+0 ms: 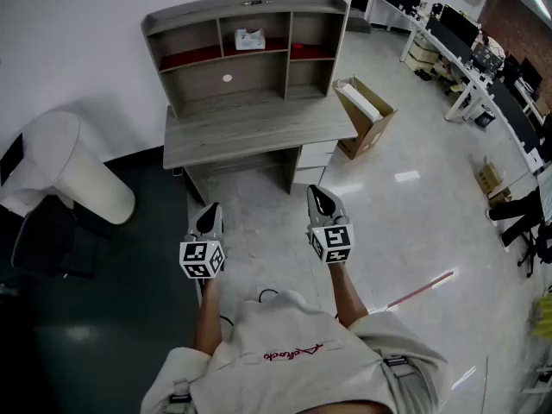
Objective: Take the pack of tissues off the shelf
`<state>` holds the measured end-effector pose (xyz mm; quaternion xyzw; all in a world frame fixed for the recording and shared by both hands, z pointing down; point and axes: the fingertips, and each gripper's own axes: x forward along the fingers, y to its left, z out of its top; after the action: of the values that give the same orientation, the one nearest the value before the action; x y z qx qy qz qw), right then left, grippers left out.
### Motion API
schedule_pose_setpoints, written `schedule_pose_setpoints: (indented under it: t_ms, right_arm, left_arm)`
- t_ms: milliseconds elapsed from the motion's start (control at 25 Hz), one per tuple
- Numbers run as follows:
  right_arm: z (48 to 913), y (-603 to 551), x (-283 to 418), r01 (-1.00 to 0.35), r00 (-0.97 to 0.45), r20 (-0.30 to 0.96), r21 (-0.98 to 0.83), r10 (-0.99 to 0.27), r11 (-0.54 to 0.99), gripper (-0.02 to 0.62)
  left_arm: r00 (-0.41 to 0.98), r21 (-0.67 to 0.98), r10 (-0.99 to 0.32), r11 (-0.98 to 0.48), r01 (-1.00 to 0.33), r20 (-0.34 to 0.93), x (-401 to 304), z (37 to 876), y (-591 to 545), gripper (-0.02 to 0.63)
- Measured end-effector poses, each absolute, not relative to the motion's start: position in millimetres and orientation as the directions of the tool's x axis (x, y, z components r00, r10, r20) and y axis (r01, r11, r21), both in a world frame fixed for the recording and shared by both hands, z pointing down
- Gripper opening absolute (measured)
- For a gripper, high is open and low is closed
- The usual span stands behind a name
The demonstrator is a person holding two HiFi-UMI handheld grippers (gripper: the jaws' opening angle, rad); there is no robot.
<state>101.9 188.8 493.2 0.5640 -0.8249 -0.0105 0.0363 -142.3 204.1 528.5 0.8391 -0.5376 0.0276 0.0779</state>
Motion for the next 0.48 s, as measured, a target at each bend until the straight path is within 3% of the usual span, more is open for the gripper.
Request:
schedule_pose_setpoints:
  t_ms: [480]
  right_arm:
    - [494.3, 188.7, 106.4, -0.932, -0.355, 0.050, 0.061, -0.934, 0.358, 0.006]
  left_arm:
    - [0.425, 0.087, -0.896, -0.417, -0.905, 0.129, -138.5, 524.2, 201.1, -0.002]
